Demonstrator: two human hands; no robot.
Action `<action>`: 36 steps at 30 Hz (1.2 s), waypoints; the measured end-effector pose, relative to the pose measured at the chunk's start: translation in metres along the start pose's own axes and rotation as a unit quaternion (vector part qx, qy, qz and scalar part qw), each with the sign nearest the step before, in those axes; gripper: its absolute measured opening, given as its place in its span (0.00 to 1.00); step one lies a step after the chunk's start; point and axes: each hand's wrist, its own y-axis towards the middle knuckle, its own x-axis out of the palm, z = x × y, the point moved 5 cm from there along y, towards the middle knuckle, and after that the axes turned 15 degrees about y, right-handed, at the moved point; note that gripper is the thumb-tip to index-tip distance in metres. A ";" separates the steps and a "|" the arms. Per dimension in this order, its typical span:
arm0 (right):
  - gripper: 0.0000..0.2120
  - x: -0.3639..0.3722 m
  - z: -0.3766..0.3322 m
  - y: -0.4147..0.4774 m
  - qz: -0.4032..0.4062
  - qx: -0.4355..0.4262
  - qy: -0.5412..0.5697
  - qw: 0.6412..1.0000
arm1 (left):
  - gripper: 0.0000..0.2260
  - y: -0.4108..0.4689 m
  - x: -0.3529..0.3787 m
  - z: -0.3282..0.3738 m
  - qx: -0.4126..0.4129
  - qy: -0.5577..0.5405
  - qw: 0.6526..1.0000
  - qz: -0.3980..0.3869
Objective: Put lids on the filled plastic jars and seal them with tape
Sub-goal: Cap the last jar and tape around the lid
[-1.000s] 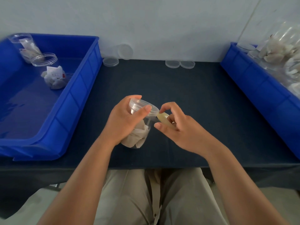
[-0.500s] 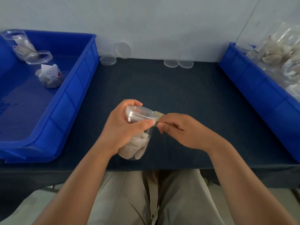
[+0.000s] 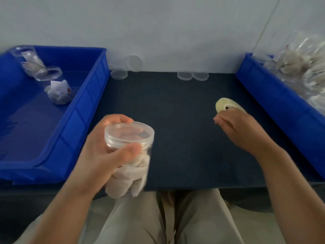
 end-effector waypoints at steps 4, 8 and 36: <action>0.14 0.046 -0.038 -0.008 -0.007 -0.019 -0.007 1.000 | 0.24 0.009 0.035 -0.007 -0.062 0.019 0.997 0.028; 0.26 0.091 -0.060 -0.018 -0.046 -0.066 -0.044 0.996 | 0.25 0.015 0.050 -0.023 -0.112 -0.010 0.992 0.053; 0.41 0.097 -0.126 -0.033 -0.014 0.042 0.484 0.874 | 0.32 0.027 0.077 -0.021 -0.100 -0.065 0.992 0.030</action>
